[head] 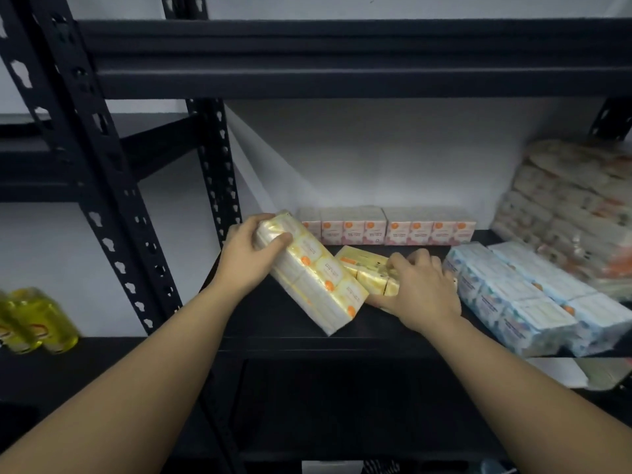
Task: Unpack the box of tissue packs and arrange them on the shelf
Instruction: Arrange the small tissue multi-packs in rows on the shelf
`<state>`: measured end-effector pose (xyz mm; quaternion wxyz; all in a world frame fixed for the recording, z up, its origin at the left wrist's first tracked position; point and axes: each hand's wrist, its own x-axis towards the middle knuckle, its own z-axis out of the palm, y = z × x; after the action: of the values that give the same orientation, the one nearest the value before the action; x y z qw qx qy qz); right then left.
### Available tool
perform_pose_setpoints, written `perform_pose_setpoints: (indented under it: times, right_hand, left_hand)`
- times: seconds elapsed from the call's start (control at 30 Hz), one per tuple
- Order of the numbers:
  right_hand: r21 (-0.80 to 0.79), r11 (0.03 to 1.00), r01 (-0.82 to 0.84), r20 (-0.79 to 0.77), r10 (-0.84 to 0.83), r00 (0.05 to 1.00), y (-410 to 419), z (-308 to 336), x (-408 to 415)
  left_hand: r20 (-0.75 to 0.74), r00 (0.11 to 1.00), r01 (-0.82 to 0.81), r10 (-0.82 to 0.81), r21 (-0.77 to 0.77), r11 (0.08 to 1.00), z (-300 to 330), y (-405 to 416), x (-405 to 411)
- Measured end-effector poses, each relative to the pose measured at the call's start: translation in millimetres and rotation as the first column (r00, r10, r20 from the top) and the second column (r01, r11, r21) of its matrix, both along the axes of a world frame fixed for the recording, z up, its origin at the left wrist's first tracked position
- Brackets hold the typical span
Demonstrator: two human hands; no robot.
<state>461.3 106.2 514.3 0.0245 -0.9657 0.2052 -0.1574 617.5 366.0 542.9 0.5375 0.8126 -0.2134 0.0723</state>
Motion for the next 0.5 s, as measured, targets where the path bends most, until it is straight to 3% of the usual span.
perform_pose_setpoints:
  times: [0.13, 0.3, 0.4, 0.5]
  right_hand:
    - [0.064, 0.997, -0.051, -0.032, 0.053, 0.998, -11.2, 0.1, 2.3]
    - [0.036, 0.996, -0.079, -0.012, 0.079, 0.997, -16.5, -4.5, 2.1]
    - [0.042, 0.995, -0.094, -0.009, 0.094, 0.995, -20.9, -5.7, 3.3]
    - [0.043, 0.993, -0.106, -0.008, 0.107, 0.994, -25.1, -6.2, 3.6]
  left_hand:
    - [-0.042, 0.999, -0.021, 0.018, -0.078, 0.997, -1.6, -4.6, 0.5]
    - [-0.051, 0.995, -0.090, 0.084, -0.150, 0.985, 25.6, -6.5, 10.0]
    - [0.035, 0.999, -0.039, 0.041, -0.056, 0.998, 50.3, -7.7, 17.4]
    - [0.147, 0.988, 0.031, -0.051, 0.135, 0.990, 73.4, -15.9, 19.7]
